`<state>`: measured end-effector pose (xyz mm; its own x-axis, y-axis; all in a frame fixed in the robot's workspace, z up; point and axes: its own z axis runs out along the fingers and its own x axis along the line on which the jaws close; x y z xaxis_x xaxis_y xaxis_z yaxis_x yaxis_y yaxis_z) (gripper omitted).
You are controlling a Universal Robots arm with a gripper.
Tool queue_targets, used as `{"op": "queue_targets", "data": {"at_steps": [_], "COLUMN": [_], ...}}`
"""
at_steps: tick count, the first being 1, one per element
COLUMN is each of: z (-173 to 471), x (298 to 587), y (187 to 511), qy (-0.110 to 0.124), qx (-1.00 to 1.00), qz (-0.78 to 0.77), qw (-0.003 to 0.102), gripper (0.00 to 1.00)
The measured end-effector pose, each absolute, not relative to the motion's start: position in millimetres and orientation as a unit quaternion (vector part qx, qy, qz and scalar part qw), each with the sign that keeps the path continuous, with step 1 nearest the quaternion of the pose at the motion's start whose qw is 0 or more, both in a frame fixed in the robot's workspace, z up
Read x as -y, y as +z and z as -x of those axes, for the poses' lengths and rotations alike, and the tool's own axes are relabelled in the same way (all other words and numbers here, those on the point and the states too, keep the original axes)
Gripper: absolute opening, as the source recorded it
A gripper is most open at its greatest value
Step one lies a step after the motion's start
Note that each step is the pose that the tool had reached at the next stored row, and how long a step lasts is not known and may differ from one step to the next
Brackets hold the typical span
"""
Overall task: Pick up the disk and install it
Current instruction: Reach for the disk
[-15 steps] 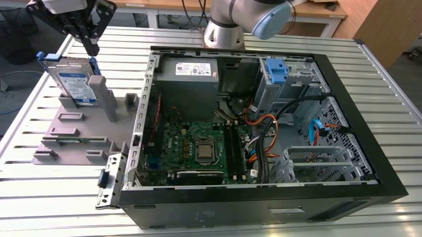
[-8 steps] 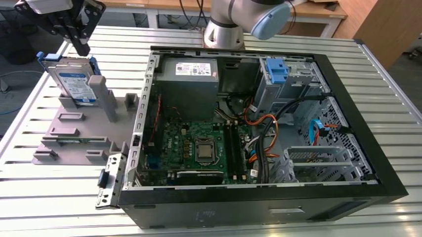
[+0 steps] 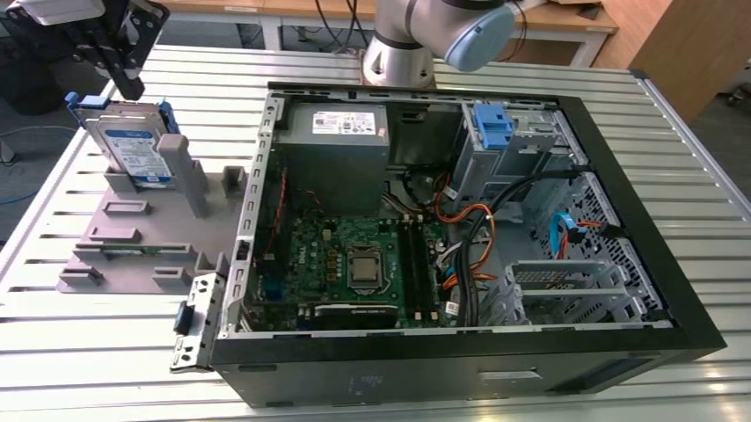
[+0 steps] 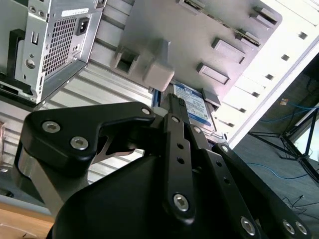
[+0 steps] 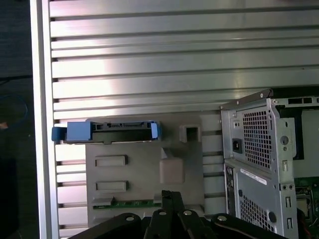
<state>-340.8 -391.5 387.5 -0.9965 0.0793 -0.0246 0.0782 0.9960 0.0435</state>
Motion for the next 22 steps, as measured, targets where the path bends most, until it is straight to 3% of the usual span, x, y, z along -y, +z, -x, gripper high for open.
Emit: {"op": "queue_targets", "data": {"at_steps": [22], "z": [365.2], "x": [388.2], "y": [381.3], "qy": [0.021], "qx": [-0.999], "qz": [-0.041], "qw": [0.013], "gripper": [0.11]}}
